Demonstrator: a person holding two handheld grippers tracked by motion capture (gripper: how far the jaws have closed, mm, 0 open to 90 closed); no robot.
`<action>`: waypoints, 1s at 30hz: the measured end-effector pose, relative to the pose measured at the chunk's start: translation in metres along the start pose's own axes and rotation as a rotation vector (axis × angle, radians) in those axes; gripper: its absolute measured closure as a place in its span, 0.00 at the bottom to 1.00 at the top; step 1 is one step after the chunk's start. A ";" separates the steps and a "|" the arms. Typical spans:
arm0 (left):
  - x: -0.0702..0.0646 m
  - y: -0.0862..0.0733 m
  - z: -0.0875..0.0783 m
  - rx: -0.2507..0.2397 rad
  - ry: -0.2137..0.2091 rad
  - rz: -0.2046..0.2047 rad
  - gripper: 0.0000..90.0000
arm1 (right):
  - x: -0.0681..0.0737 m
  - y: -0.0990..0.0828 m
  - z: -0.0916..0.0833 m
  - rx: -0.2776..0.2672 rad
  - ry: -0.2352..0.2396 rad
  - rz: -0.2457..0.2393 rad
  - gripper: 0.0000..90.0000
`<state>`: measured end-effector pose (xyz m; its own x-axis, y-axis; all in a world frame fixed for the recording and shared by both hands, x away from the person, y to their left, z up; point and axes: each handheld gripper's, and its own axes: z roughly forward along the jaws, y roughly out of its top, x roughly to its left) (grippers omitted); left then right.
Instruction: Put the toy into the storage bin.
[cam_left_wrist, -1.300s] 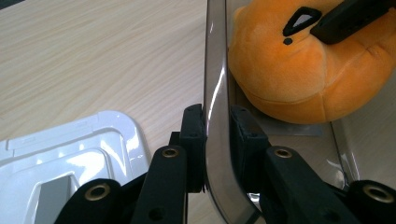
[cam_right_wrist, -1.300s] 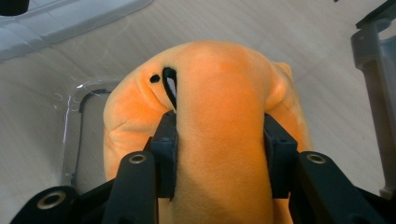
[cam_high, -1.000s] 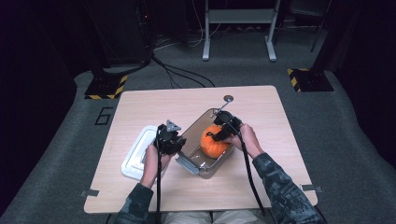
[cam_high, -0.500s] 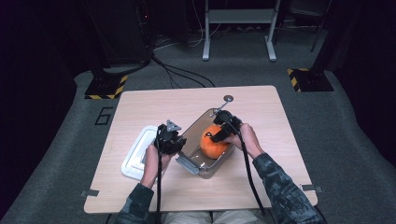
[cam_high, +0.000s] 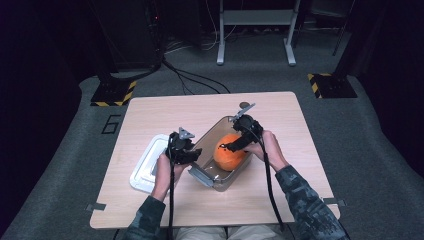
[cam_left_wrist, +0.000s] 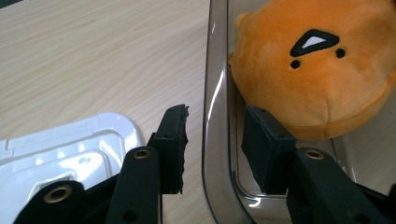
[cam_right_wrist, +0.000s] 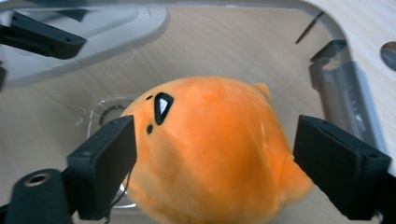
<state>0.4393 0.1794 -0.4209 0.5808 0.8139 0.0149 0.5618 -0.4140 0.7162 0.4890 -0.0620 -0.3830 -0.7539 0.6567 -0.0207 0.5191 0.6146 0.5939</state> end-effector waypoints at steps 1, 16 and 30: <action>0.000 0.000 0.000 0.001 0.001 -0.001 0.64 | 0.001 -0.001 -0.005 -0.005 -0.004 0.005 0.11; 0.003 0.001 -0.002 -0.009 -0.005 -0.017 0.44 | -0.002 -0.035 -0.055 -0.127 -0.045 -0.004 0.01; 0.009 0.000 -0.009 -0.036 -0.030 -0.038 0.21 | -0.016 -0.094 -0.071 -0.186 -0.103 0.072 0.02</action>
<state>0.4393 0.1903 -0.4145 0.5770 0.8161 -0.0337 0.5628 -0.3673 0.7406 0.4241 -0.1615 -0.3809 -0.6676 0.7429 -0.0492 0.4794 0.4796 0.7350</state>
